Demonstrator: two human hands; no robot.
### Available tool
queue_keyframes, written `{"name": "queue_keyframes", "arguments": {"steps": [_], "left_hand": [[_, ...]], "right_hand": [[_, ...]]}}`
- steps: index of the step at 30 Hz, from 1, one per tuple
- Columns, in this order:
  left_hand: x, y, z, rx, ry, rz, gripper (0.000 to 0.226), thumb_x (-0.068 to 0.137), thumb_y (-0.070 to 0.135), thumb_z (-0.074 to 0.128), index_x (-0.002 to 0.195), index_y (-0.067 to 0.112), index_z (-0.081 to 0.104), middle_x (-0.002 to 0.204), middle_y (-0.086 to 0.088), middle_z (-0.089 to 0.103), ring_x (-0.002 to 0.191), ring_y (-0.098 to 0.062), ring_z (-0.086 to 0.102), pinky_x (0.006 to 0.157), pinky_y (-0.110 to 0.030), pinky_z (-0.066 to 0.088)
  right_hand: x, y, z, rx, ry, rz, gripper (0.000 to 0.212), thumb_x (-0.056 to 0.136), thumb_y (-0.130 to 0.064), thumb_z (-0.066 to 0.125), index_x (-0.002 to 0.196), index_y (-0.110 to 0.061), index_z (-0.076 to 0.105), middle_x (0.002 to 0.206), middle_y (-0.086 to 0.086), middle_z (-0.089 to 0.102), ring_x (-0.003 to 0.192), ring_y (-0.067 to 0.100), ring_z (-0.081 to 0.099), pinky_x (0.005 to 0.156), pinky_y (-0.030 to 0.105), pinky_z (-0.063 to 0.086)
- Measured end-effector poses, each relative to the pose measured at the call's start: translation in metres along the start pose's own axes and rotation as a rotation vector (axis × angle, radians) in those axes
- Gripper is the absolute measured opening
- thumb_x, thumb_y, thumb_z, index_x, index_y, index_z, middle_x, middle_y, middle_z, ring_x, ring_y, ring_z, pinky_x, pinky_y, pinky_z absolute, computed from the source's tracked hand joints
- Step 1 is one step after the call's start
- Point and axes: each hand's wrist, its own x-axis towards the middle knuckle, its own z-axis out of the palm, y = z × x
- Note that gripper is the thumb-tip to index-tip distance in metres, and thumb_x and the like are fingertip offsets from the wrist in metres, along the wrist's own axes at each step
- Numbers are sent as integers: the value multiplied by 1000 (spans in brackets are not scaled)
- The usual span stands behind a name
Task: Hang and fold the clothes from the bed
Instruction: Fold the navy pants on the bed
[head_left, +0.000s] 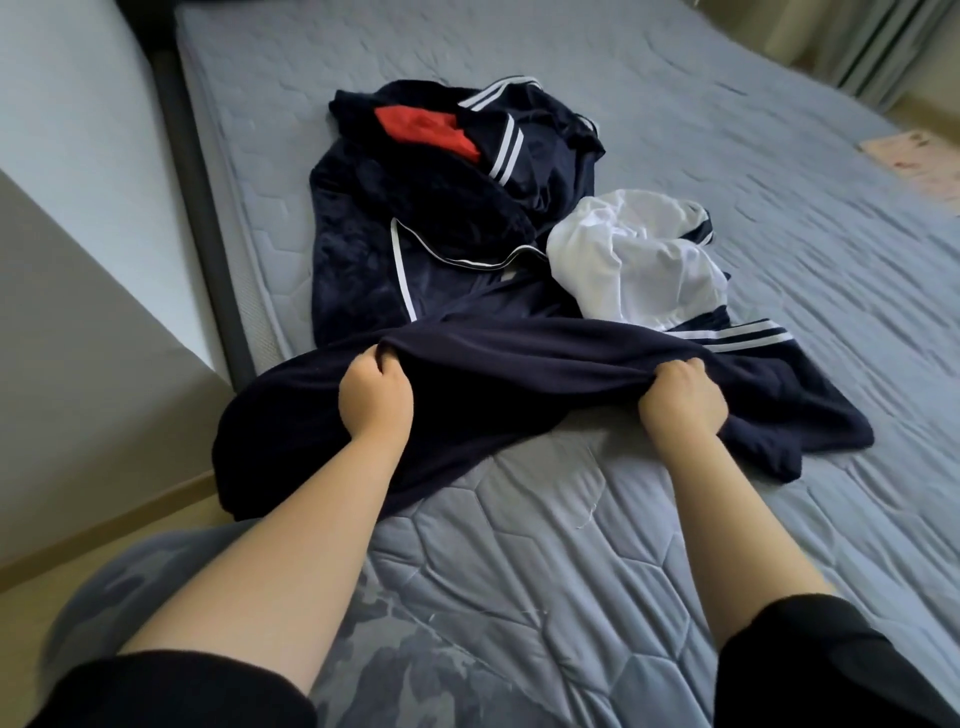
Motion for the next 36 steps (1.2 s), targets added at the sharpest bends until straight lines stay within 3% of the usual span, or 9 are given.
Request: {"name": "queue_keyframes", "arguments": {"steps": [3, 6, 16, 19, 23, 26, 31, 33, 36], "left_hand": [[6, 0, -4, 86, -8, -33, 33, 99, 28, 39, 83, 8, 60, 95, -13, 62, 83, -31, 57, 70, -33, 40], [10, 1, -7, -107, -25, -222, 32, 99, 18, 38, 112, 1, 62, 113, -16, 62, 105, -34, 58, 84, -30, 41], [16, 7, -19, -216, -3, -258, 23, 92, 16, 40, 88, 11, 62, 92, -10, 64, 86, -33, 63, 80, -41, 54], [17, 5, -17, -160, -52, -260, 26, 91, 18, 43, 68, 12, 53, 71, -6, 57, 68, -26, 55, 60, -30, 44], [19, 5, -18, -125, -101, -267, 28, 90, 17, 46, 63, 12, 51, 57, -2, 51, 52, -19, 51, 47, -25, 36], [13, 8, -19, -279, -110, -301, 22, 92, 5, 40, 90, 12, 61, 68, -5, 65, 43, -12, 61, 41, -20, 45], [-3, 14, -16, -280, -129, 51, 62, 87, -5, 42, 142, 22, 36, 125, 6, 55, 111, -6, 58, 92, -20, 46], [-12, 11, -12, -176, -132, 274, 70, 82, -8, 48, 145, 17, 29, 146, -2, 34, 131, -12, 39, 105, -25, 36], [-20, 4, -3, 146, -77, 705, 44, 72, -4, 62, 115, 0, 54, 120, -19, 50, 110, -36, 52, 92, -47, 47]], "right_hand": [[-1, -27, -20, 174, 125, -30, 31, 87, -5, 46, 113, -6, 63, 121, 16, 49, 101, 42, 57, 79, 41, 45], [-2, -67, -43, 323, 227, -177, 23, 83, -1, 45, 98, -1, 63, 114, 17, 48, 88, 41, 57, 69, 37, 39], [9, -109, -97, -267, -510, -327, 38, 96, -7, 41, 133, -1, 44, 135, 17, 48, 123, 33, 48, 94, 39, 41], [10, -113, -105, -272, -599, -285, 24, 95, -8, 39, 116, 0, 46, 114, 18, 46, 87, 26, 53, 79, 36, 36], [12, -139, -106, -164, -416, -279, 27, 93, -10, 45, 119, -4, 49, 135, 22, 47, 114, 32, 55, 93, 40, 43], [2, -168, -105, 99, 45, -466, 31, 90, -1, 44, 117, -2, 58, 127, 21, 55, 112, 38, 56, 89, 42, 45], [-39, -200, -87, 539, 392, -1182, 63, 78, 15, 44, 138, -4, 46, 154, 17, 26, 82, 25, 55, 63, 26, 40], [-44, -195, -65, 592, 310, -1155, 79, 80, 12, 47, 151, -13, 21, 160, 15, 3, 100, 24, 54, 61, 22, 40], [-42, -155, -17, 763, 156, -814, 76, 83, 4, 49, 151, -11, 17, 160, 13, -1, 143, 27, 21, 99, 28, 41]]}}
